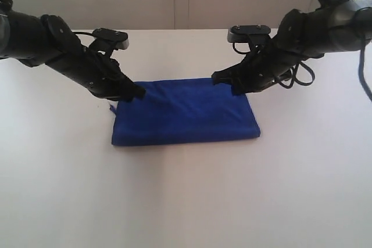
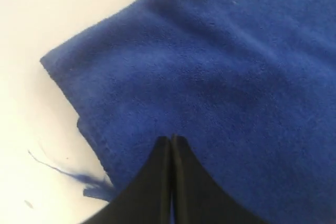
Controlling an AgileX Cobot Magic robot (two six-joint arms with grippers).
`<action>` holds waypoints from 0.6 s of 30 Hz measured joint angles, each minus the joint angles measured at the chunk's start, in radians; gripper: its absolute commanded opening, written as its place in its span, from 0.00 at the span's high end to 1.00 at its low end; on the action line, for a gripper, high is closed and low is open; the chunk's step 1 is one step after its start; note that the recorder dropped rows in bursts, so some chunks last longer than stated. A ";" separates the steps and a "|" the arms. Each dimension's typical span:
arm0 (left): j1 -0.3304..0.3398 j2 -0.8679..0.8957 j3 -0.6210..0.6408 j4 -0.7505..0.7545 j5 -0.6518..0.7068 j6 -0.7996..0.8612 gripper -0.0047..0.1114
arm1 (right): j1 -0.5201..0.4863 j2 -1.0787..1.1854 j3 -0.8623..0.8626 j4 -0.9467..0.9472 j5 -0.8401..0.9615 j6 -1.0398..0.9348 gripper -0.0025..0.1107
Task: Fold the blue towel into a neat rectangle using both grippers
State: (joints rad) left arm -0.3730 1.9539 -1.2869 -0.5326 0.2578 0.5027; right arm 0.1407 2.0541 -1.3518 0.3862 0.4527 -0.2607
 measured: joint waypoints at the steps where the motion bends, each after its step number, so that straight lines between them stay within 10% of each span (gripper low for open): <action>1: 0.000 0.014 0.000 -0.002 -0.014 0.000 0.96 | 0.000 0.019 -0.011 0.000 -0.016 0.000 0.98; 18: 0.024 0.059 0.000 0.031 0.061 0.053 0.96 | 0.000 0.071 -0.022 0.000 -0.048 0.025 0.98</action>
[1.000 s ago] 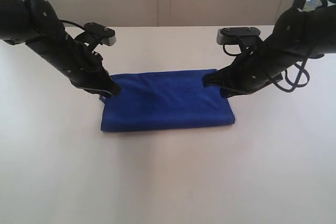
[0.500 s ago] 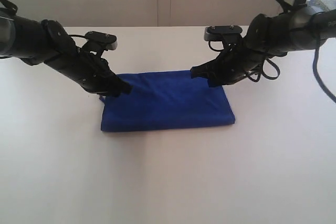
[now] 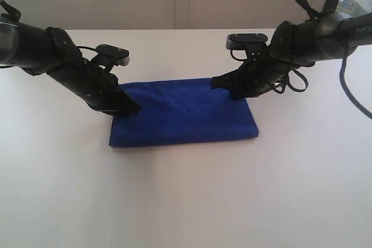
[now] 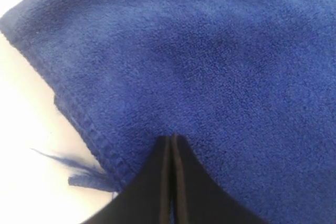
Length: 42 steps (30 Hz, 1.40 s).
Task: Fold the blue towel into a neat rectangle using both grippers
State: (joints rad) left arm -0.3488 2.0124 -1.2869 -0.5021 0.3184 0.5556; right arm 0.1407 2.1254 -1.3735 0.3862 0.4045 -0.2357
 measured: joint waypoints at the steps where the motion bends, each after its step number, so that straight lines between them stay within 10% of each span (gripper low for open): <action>1: 0.006 0.000 0.000 0.000 0.010 0.000 0.96 | 0.000 0.000 0.000 0.000 0.000 0.002 0.98; 29: 0.026 -0.130 -0.039 0.021 0.119 0.000 0.96 | -0.002 -0.122 0.000 -0.015 0.103 0.034 0.98; 42: 0.067 -0.244 0.078 0.320 0.295 -0.358 0.96 | -0.012 -0.240 0.191 -0.153 0.213 0.123 0.98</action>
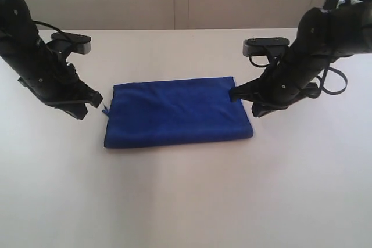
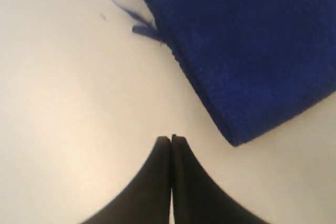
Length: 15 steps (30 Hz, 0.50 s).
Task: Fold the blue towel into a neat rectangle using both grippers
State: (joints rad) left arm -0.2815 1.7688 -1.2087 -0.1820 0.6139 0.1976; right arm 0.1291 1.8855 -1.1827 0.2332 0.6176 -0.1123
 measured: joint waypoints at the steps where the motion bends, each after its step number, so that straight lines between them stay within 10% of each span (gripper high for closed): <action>1: 0.000 -0.012 0.021 0.000 -0.012 -0.016 0.96 | 0.000 -0.011 0.020 -0.002 -0.010 0.000 0.98; 15: 0.000 -0.003 0.111 -0.067 -0.253 -0.043 0.96 | 0.000 0.006 0.119 0.022 -0.107 0.005 0.98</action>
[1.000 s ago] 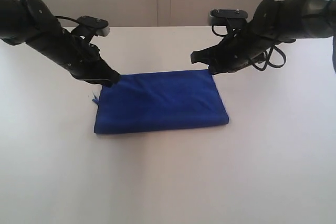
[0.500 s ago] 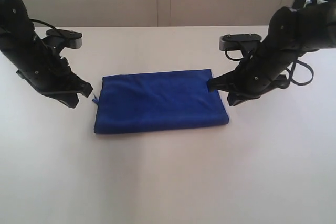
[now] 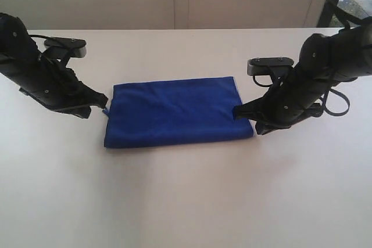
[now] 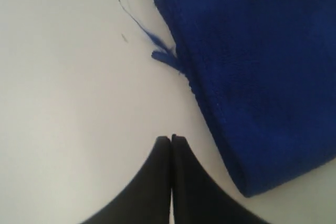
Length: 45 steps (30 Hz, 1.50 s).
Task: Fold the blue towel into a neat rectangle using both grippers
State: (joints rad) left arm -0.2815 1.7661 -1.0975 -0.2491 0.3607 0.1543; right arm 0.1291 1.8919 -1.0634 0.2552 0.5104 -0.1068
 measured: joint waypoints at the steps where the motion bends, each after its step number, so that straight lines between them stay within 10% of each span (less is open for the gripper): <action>1: 0.000 0.010 0.000 -0.002 -0.011 0.000 0.96 | 0.000 0.004 0.001 0.002 0.000 0.000 0.98; 45: -0.029 0.171 -0.020 -0.091 -0.217 0.003 0.96 | 0.039 0.018 0.002 -0.098 -0.033 0.074 0.98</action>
State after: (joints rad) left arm -0.3110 1.9371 -1.1173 -0.3402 0.1434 0.1577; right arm 0.1684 1.9095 -1.0610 0.1576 0.4778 -0.0333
